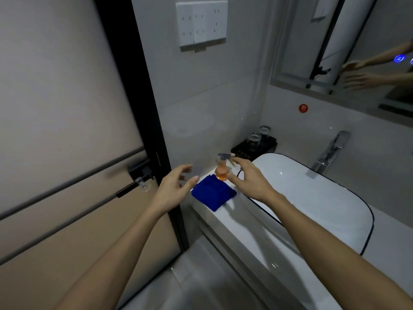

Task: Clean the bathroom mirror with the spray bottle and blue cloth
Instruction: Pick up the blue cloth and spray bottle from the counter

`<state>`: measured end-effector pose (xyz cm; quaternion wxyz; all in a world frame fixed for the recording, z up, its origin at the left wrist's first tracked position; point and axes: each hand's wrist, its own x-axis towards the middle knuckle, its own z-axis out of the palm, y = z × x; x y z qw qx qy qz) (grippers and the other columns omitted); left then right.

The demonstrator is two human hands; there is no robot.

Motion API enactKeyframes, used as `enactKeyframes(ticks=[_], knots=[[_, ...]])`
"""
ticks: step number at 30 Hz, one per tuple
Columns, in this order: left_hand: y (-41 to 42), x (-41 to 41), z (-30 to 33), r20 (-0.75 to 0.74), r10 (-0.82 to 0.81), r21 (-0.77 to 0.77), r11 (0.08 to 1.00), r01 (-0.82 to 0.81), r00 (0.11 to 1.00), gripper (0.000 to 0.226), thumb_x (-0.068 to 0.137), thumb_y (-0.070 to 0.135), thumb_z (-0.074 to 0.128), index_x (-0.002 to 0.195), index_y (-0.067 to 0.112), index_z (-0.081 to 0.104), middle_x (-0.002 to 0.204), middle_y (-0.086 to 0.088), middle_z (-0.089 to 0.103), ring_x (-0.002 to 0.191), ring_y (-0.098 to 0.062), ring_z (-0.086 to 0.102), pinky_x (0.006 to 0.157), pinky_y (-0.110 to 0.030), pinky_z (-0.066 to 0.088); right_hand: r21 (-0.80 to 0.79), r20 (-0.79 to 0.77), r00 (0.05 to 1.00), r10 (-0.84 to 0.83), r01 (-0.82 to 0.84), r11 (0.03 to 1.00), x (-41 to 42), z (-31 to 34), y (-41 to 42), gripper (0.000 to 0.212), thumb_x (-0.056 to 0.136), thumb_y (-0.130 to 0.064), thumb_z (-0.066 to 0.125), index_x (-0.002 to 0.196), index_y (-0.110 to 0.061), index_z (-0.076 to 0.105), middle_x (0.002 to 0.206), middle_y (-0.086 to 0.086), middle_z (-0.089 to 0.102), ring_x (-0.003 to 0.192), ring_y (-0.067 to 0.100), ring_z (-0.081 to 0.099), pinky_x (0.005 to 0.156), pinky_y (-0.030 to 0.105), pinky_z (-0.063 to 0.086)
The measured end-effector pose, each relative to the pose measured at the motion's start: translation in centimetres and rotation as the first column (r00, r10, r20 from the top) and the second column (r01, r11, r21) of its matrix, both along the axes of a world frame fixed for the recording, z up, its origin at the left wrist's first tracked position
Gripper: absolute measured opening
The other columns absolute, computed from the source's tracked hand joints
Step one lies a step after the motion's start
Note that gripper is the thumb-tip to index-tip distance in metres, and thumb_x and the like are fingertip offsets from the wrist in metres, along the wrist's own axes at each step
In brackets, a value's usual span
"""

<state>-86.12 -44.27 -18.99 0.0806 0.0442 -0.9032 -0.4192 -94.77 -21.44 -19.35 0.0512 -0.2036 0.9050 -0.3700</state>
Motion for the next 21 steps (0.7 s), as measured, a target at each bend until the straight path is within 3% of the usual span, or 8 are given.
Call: enactKeyframes(ticks=[5, 9, 10, 14, 21], knots=[[-0.6, -4.3, -3.8, 0.098, 0.002, 0.048, 0.999, -0.007, 0.995, 0.047, 0.097, 0.038, 0.059, 0.14, 0.019, 0.051, 0.139, 0.004, 0.057, 0.113, -0.008, 0.055, 0.083, -0.016, 0.043, 0.028, 0.121, 0.992, -0.023, 0.02, 0.999, -3.5, -4.2, -0.8, 0.052, 0.099, -0.031, 0.055, 0.148, -0.024, 0.037, 0.151, 0.002, 0.041, 0.132, 0.017, 0.043, 0.103, 0.028, 0.038], [-0.1, -7.1, -6.8, 0.213, 0.034, 0.09, 0.994, -0.054, 0.977, 0.042, 0.098, 0.032, 0.058, 0.137, 0.018, 0.052, 0.131, 0.005, 0.057, 0.104, -0.008, 0.057, 0.074, -0.011, 0.044, 0.023, 0.249, 0.968, -0.037, 0.032, 0.999, -6.5, -7.6, -1.8, 0.045, 0.102, -0.024, 0.052, 0.145, -0.019, 0.041, 0.145, 0.004, 0.047, 0.116, 0.016, 0.051, 0.074, 0.009, 0.043], [0.0, -7.6, -7.5, 0.246, 0.042, 0.093, 0.993, -0.067, 0.968, 0.041, 0.099, 0.031, 0.058, 0.137, 0.019, 0.052, 0.128, 0.005, 0.057, 0.101, -0.009, 0.058, 0.073, -0.011, 0.044, 0.018, 0.267, 0.963, -0.038, 0.034, 0.999, -7.3, -8.5, -2.0, 0.044, 0.102, -0.022, 0.052, 0.145, -0.017, 0.042, 0.144, 0.006, 0.049, 0.115, 0.016, 0.053, 0.076, 0.009, 0.042], [0.6, -8.5, -10.9, 0.351, 0.094, 0.073, 0.989, -0.128, 0.931, 0.036, 0.096, 0.023, 0.062, 0.131, 0.015, 0.058, 0.117, -0.003, 0.066, 0.1, -0.012, 0.062, 0.074, -0.008, 0.041, 0.053, 0.381, 0.924, -0.028, 0.008, 0.999, -9.4, -11.7, -2.6, 0.044, 0.102, -0.022, 0.049, 0.145, -0.011, 0.042, 0.147, 0.008, 0.048, 0.131, 0.024, 0.05, 0.1, 0.029, 0.042], [1.2, -8.7, -15.8, 0.514, 0.026, 0.01, 0.999, -0.036, 0.857, 0.03, 0.099, 0.018, 0.057, 0.128, 0.011, 0.061, 0.123, -0.007, 0.066, 0.094, -0.006, 0.059, 0.068, -0.002, 0.043, 0.141, 0.525, 0.851, -0.004, -0.082, 0.987, -10.5, -16.1, -3.9, 0.04, 0.104, -0.015, 0.042, 0.143, -0.007, 0.043, 0.136, 0.014, 0.056, 0.122, 0.027, 0.054, 0.099, 0.032, 0.043]])
